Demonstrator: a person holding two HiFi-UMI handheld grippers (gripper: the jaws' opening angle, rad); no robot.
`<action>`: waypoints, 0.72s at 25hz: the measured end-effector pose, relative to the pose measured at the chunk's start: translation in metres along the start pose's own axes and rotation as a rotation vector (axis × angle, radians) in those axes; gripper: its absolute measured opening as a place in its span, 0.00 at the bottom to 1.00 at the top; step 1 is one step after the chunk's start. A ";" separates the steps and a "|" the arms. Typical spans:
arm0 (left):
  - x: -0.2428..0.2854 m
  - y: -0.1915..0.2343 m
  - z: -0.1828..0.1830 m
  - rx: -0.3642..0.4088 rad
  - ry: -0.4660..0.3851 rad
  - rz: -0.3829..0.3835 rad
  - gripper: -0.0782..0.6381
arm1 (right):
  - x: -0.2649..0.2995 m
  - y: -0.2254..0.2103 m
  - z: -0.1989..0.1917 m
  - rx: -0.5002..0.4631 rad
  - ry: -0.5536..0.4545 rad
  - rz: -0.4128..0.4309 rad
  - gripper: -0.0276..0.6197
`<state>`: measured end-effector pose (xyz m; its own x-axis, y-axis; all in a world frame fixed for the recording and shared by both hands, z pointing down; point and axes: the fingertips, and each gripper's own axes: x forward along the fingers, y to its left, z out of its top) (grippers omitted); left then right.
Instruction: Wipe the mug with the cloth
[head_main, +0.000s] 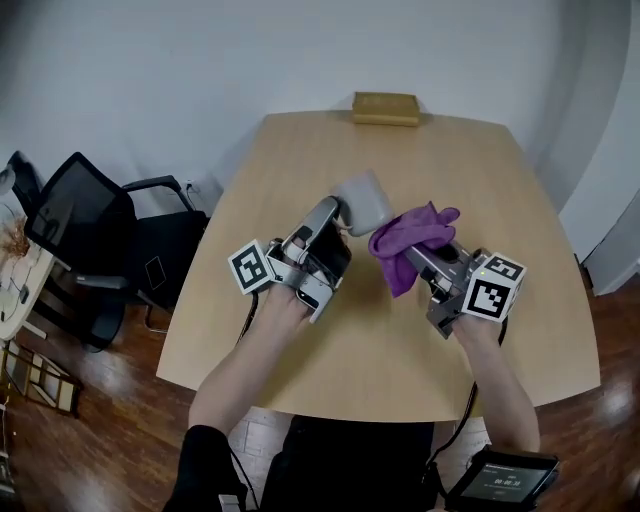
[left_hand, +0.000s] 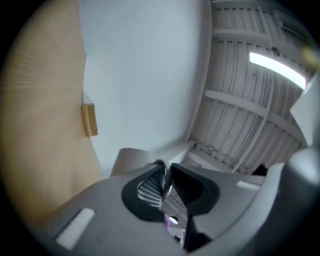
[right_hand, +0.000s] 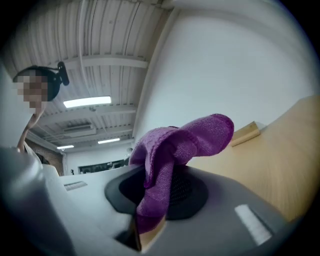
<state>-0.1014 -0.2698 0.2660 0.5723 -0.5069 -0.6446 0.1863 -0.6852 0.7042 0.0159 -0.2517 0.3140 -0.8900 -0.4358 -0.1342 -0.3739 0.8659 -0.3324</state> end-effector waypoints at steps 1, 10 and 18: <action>0.004 -0.005 -0.005 -0.009 0.002 -0.019 0.19 | 0.007 0.003 -0.007 -0.019 0.030 0.000 0.16; -0.002 -0.021 -0.034 -0.025 0.083 -0.145 0.17 | 0.007 0.014 0.008 -0.070 -0.049 0.038 0.16; 0.014 -0.065 0.004 -0.009 -0.130 -0.264 0.17 | 0.003 0.013 0.059 -0.105 -0.233 -0.017 0.16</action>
<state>-0.1085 -0.2347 0.2103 0.3964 -0.3749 -0.8381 0.3222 -0.7980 0.5093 0.0243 -0.2562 0.2539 -0.8041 -0.4844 -0.3447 -0.4240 0.8736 -0.2388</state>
